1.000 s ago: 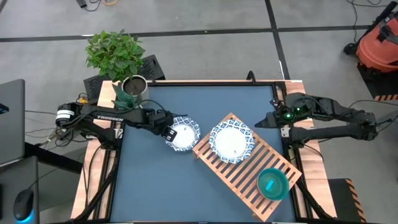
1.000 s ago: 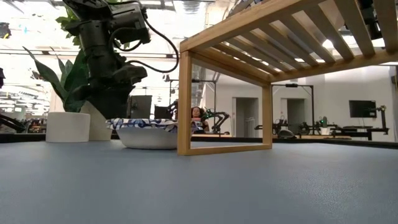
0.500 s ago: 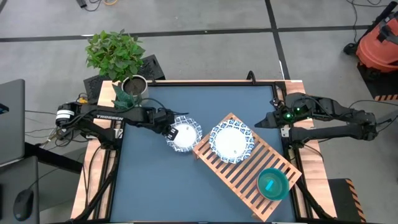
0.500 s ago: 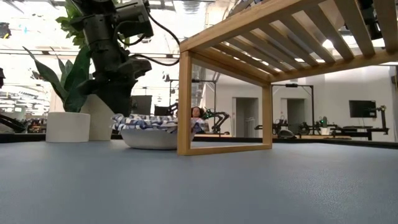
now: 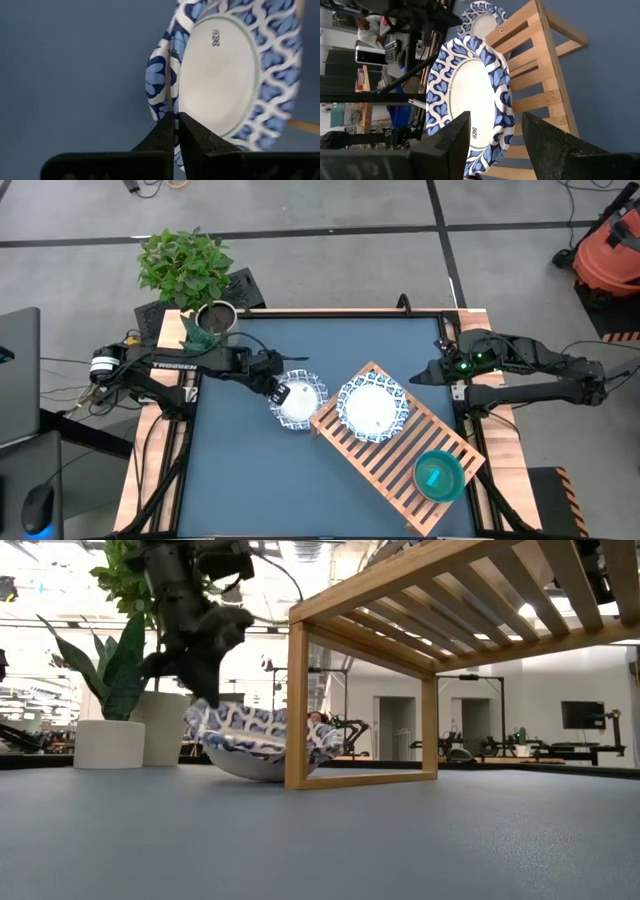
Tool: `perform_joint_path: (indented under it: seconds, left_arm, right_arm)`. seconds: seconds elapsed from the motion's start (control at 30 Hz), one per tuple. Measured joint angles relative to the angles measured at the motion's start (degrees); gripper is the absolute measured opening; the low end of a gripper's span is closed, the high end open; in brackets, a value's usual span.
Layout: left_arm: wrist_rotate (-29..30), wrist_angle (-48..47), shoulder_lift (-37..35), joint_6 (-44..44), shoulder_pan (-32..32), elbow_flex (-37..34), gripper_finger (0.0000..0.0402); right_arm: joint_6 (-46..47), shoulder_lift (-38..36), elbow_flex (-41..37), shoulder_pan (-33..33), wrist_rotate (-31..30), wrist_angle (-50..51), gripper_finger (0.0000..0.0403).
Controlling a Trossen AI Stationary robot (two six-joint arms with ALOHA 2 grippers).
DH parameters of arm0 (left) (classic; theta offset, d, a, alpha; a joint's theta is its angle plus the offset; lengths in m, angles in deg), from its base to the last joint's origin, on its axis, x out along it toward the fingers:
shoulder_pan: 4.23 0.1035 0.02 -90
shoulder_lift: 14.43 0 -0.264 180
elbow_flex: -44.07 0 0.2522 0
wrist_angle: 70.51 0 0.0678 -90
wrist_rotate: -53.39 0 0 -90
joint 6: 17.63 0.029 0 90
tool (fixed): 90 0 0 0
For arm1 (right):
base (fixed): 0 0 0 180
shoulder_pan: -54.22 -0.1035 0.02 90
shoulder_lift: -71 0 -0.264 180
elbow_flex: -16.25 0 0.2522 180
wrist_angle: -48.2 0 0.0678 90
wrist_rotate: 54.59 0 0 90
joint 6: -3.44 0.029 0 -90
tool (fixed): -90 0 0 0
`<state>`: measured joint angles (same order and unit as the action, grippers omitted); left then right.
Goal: Place and stack bowls onto a shelf
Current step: Stack the large white bowl on top of the large white bowl on the shelf
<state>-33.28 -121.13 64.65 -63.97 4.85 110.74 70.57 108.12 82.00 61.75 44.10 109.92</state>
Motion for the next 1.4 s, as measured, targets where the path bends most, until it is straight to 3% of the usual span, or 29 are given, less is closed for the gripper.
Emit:
perform_joint_path:
  seconds: [0.17, 0.5, 0.9, 1.23, 1.4]
  left_arm:
    - [0.8, -7.2, 0.0, 2.1, 0.0, 6.6, 0.0]
    - [9.9, -18.3, 0.0, 4.4, 0.0, 19.5, 0.0]
    - [17.1, -19.4, 0.0, 8.1, 0.0, 33.3, 0.0]
    - [24.2, -17.9, 0.0, 13.4, 0.0, 44.2, 0.0]
    - [24.5, -12.2, 0.0, 16.2, -0.2, 46.9, 0.0]
  right_arm:
    - [-2.5, 0.0, 0.0, 0.0, -0.8, -1.2, 0.0203]
    - [-13.6, 2.5, 0.0, 0.1, -5.9, -8.1, 0.0203]
    - [-29.7, 10.4, 0.0, 0.5, -10.1, -17.8, 0.0203]
    - [-33.8, 15.6, 0.0, 6.9, -11.9, -30.7, 0.0203]
    - [-37.1, 18.3, 0.0, 9.6, -11.9, -39.4, 0.0206]
